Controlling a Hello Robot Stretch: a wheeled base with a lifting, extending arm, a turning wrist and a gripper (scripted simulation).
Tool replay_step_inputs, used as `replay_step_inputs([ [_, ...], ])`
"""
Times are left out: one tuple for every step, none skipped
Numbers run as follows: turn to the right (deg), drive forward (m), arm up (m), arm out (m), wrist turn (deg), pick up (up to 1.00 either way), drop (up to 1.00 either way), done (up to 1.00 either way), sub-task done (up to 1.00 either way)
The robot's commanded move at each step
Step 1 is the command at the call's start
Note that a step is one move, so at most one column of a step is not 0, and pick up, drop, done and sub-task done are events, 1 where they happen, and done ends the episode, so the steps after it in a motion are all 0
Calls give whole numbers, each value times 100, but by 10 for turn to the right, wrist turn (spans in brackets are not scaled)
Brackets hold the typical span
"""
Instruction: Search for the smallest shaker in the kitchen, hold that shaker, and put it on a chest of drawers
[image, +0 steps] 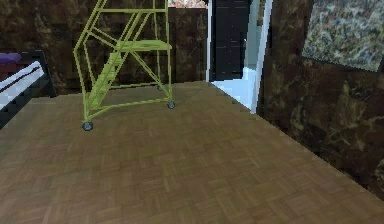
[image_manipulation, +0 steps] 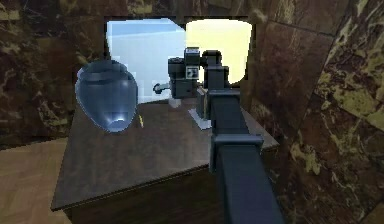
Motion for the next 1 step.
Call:
replay_step_inputs([
  [0,0,0,0,0,0,0,100,0],
])
